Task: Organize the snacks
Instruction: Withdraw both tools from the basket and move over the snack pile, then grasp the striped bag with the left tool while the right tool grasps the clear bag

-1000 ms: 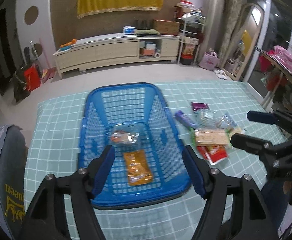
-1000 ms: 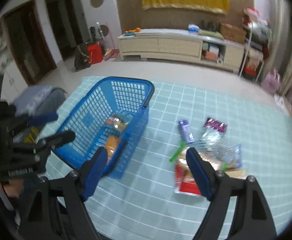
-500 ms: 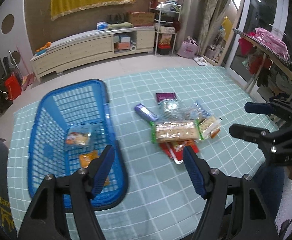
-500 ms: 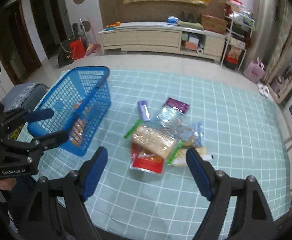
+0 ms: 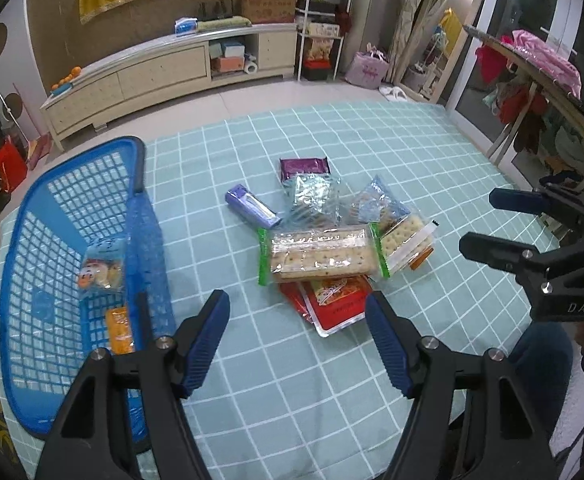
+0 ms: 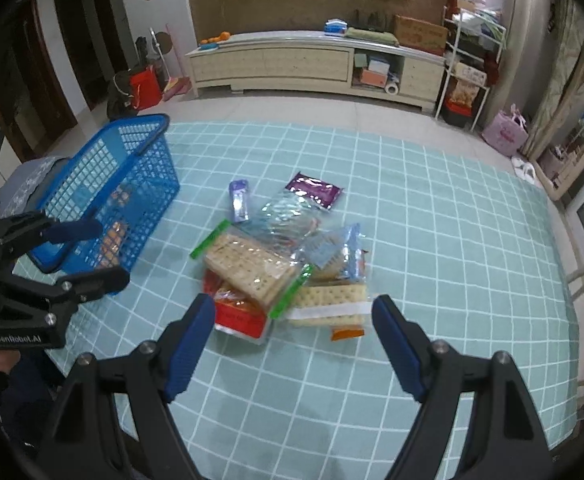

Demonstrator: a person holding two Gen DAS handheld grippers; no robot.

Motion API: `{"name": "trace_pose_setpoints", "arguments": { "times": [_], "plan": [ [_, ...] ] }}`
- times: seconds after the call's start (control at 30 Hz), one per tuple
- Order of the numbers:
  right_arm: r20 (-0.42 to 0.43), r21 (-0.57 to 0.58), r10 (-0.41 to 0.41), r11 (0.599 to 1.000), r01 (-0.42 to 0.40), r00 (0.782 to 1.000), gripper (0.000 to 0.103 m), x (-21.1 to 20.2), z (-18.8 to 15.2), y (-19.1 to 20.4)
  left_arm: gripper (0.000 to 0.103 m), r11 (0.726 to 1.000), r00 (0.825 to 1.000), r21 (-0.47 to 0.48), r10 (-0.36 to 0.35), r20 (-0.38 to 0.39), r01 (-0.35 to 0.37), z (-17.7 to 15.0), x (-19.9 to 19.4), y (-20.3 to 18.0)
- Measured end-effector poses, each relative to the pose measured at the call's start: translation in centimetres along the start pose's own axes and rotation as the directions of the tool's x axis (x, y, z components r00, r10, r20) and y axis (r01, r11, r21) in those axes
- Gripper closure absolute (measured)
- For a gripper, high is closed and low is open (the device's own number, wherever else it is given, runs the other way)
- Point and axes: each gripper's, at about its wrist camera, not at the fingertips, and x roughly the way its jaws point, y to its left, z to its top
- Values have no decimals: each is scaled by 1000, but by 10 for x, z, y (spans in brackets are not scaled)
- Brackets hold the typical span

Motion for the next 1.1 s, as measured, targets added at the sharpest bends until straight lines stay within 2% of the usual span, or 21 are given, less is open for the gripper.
{"name": "trace_pose_setpoints", "arguments": {
  "times": [0.33,0.53,0.67,0.87,1.1],
  "plan": [
    [-74,107,-42,993,50,996,19,31,16,-39,35,1000,998,17,9,-70,-8,44,43,-14],
    [-122,210,-10,977,36,992,19,50,29,-64,35,999,991,47,-12,-135,18,74,71,-23],
    [-164,257,0,966,42,986,19,66,34,-78,35,997,987,72,16,-162,-5,95,90,-29],
    [-211,360,71,933,10,975,19,92,37,-102,35,996,968,88,53,-244,-32,114,131,-28],
    [-232,377,83,926,11,969,19,110,33,-112,35,992,952,117,78,-296,-45,124,171,-28]
  ]
}}
